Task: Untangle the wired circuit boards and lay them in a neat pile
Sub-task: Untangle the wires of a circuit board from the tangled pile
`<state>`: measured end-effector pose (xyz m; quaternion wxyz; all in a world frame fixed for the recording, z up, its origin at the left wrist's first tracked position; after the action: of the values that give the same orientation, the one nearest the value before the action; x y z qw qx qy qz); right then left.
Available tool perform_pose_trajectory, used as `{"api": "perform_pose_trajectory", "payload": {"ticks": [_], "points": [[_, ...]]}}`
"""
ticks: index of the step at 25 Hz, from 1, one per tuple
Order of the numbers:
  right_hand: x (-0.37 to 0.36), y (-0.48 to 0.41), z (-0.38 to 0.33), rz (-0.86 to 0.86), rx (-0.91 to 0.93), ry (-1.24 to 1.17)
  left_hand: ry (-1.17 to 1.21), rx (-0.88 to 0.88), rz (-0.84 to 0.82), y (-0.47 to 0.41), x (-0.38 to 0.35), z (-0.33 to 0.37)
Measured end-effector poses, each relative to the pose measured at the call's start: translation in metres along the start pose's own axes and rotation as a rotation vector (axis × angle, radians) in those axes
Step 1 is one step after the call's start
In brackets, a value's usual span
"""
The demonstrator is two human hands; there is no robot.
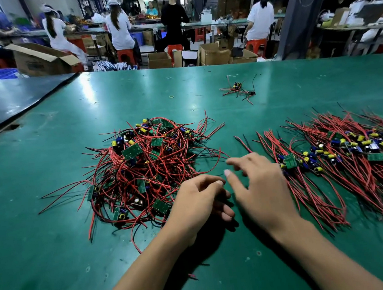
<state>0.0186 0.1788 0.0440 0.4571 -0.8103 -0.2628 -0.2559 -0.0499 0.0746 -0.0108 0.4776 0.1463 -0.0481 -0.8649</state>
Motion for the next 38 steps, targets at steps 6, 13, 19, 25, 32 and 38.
{"api": "perform_pose_trajectory", "payload": {"ticks": [6, 13, 19, 25, 32, 38], "points": [[-0.033, -0.021, -0.065, -0.012, 0.053, -0.374, 0.024, 0.064, 0.102, -0.013, 0.023, 0.001], [-0.089, -0.067, -0.110, -0.289, 0.219, -0.056, 0.528, 0.203, 0.003, -0.014, 0.016, 0.000], [-0.087, -0.073, -0.101, -0.179, 0.138, 0.023, 0.452, 0.212, 0.090, -0.017, 0.023, -0.003], [-0.035, -0.073, -0.083, 0.133, 0.069, -0.266, 0.378, 0.188, 0.053, -0.012, 0.017, 0.001], [0.017, -0.075, 0.003, 0.376, -0.372, -0.889, 0.361, 0.187, 0.039, -0.011, 0.016, 0.001], [-0.043, -0.004, 0.033, -0.146, -0.653, -1.086, 0.235, 0.080, 0.026, -0.012, 0.010, 0.000]]}}
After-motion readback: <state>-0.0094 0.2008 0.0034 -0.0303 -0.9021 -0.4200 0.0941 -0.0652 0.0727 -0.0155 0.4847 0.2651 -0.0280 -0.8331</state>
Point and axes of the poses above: each hand's wrist, its own y-axis away from the middle knuckle, its own x-axis out of the back of the hand, z = x × y, the point moved 8 cm from there along -y, towards the middle knuckle, and after that the axes turned 7 degrees about z, right-handed, at the moved point
